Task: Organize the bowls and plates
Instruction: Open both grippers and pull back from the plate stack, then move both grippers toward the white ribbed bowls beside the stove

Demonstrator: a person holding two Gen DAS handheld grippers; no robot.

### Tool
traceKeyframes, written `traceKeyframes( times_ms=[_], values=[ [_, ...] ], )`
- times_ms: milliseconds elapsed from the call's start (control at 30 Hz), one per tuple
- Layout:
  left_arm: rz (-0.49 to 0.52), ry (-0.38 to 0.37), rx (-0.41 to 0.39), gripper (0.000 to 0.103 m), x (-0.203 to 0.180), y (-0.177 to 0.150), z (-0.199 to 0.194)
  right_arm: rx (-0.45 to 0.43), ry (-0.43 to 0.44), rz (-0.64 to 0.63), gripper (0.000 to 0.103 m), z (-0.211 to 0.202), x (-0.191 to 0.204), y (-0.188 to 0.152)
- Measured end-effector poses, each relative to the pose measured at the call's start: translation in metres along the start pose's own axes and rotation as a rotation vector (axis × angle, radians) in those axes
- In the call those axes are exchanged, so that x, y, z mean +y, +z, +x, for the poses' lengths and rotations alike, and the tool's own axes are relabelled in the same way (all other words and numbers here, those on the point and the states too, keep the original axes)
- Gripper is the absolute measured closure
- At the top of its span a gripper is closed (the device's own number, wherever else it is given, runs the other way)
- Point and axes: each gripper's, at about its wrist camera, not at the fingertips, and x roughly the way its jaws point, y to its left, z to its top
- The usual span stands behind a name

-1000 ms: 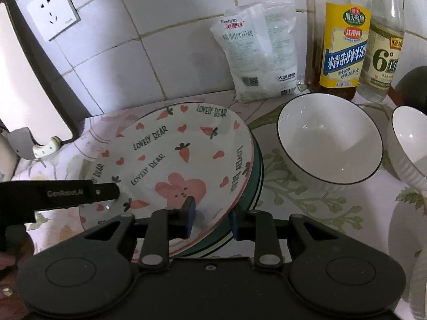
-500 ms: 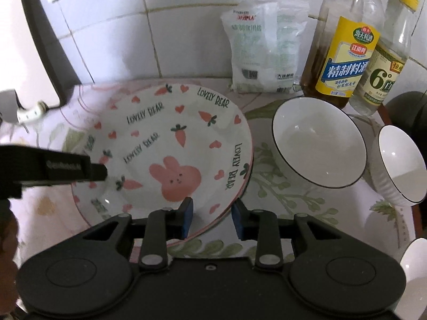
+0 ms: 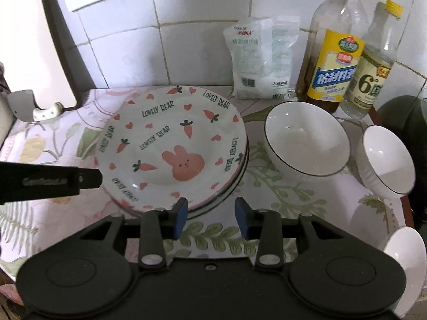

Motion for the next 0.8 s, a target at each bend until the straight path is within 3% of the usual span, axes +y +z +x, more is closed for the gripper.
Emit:
traceKeyframes(
  times_ms=[233, 400, 567, 633, 800],
  values=[
    [0.161, -0.020, -0.054, 0.051, -0.023, -0.021, -0.064, -0.025, 0.025, -0.006, 0.045, -0.051, -0.006, -0.016],
    [0.221, -0.024, -0.080, 0.041, -0.033, -0.037, -0.101, -0.059, 0.005, -0.030, 0.037, -0.086, -0.009, -0.030],
    [0.264, -0.024, -0.078, 0.028, -0.041, -0.050, -0.120, -0.074, -0.023, -0.063, 0.028, -0.113, -0.008, -0.044],
    [0.284, -0.029, -0.082, 0.023, -0.045, -0.055, -0.125, -0.078, -0.026, -0.071, 0.014, -0.122, -0.008, -0.051],
    [0.319, -0.041, -0.072, 0.012, -0.057, -0.067, -0.135, -0.089, -0.043, -0.075, 0.013, -0.140, -0.014, -0.068]
  ],
)
